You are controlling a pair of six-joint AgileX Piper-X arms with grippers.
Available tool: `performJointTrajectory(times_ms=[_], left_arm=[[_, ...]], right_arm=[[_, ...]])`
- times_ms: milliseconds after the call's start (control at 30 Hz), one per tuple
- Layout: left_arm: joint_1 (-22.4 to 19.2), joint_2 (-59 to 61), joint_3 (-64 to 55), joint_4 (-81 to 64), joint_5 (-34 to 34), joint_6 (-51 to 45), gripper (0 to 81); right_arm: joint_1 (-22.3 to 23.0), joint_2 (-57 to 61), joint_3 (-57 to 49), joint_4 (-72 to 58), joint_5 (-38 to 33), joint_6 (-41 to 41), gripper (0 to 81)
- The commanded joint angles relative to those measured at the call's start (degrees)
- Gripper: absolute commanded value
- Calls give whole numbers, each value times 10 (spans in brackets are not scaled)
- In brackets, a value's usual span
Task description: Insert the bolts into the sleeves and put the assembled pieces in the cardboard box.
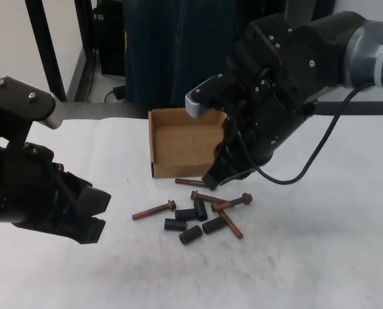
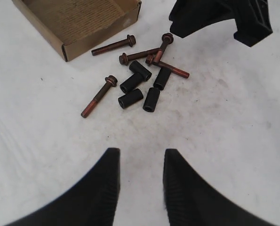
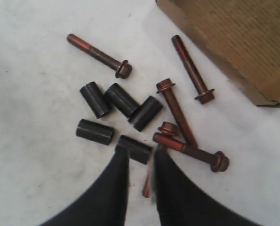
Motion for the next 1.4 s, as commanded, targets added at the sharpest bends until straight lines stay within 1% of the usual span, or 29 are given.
performJointTrajectory(times_ms=[0,100,133,200,267,333,400,500,533,1367], left_arm=[[-2,1,-1,-7,-2,-3,306],[-2,1,-1,-7,-2,-3,306],[-2,1,-1,-7,-2,-3,306],[-2,1,-1,-7,-2,-3,306],[-2,1,-1,-7,-2,-3,306],[-2,1,-1,-7,-2,-3,306],[-2,1,-1,-7,-2,-3,306],[-2,1,-1,-7,-2,-3,306],[-2,1,-1,-7,-2,-3,306],[-2,1,-1,-5,-2,-3,306]], right_arm=[[-4,4,-5,-5,30,4,207],[-7,13,-3,0,48,4,109],[-7,17,-3,3,48,4,105],[-7,26,-3,8,48,6,128],[-7,36,-3,14,48,21,202],[-7,47,-3,23,45,33,248],[-7,59,-3,33,30,45,235],[-7,74,-3,37,31,47,165],[-7,77,-3,37,31,47,155],[-7,132,-3,-5,16,38,157]])
